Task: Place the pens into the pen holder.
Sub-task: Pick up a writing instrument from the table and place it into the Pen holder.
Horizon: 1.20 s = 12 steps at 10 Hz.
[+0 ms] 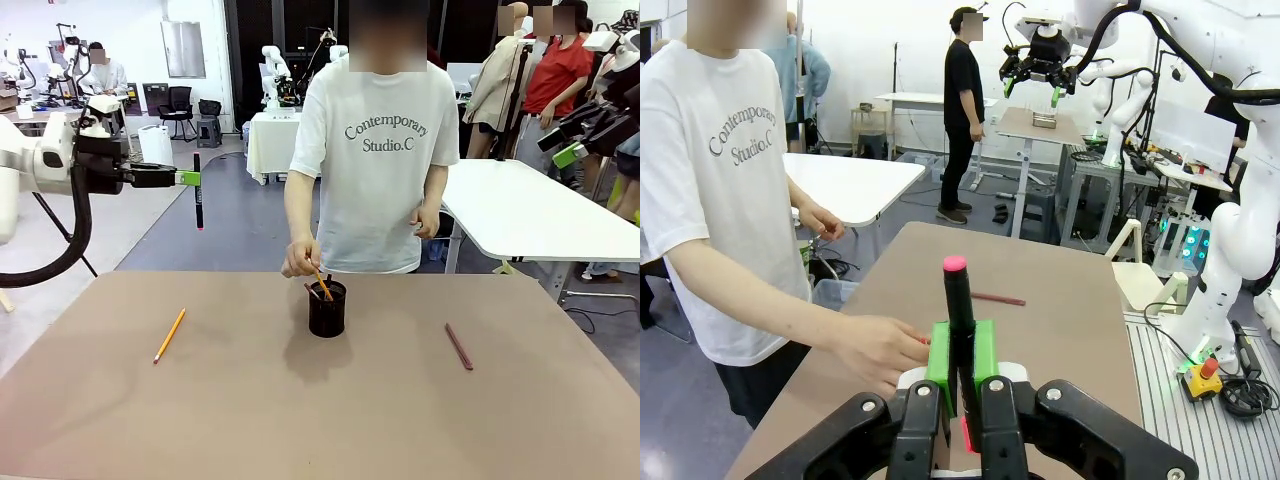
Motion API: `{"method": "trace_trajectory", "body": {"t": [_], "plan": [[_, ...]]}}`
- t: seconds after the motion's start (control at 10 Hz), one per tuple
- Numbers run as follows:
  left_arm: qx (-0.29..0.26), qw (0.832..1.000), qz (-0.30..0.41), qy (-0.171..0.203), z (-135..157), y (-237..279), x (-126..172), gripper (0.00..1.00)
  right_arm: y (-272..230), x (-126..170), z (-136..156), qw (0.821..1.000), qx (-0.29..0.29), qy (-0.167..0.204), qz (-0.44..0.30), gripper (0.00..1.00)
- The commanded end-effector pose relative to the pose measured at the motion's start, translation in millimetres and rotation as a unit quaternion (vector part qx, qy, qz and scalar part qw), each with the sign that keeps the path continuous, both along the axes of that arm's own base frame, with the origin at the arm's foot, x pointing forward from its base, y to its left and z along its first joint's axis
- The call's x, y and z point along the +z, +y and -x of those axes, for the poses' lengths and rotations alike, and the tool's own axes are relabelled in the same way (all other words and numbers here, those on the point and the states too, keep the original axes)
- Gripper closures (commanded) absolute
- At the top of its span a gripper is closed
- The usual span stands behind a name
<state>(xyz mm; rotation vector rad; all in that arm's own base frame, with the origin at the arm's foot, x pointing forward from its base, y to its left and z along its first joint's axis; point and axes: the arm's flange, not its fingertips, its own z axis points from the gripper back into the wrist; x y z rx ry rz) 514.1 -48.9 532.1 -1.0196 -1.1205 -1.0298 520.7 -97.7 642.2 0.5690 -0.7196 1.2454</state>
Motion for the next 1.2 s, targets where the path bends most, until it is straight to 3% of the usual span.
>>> {"method": "trace_trajectory", "body": {"t": [0.0, 1.1], "plan": [[-0.003, 1.0, 0.003, 0.002, 1.2, 1.0, 1.7, 1.0, 1.2, 0.7, 1.8, 1.0, 0.002, -0.002, -0.002, 0.0], [-0.003, 1.0, 0.003, 0.002, 1.2, 1.0, 1.7, 1.0, 1.2, 0.7, 1.8, 1.0, 0.002, -0.002, -0.002, 0.0]]}}
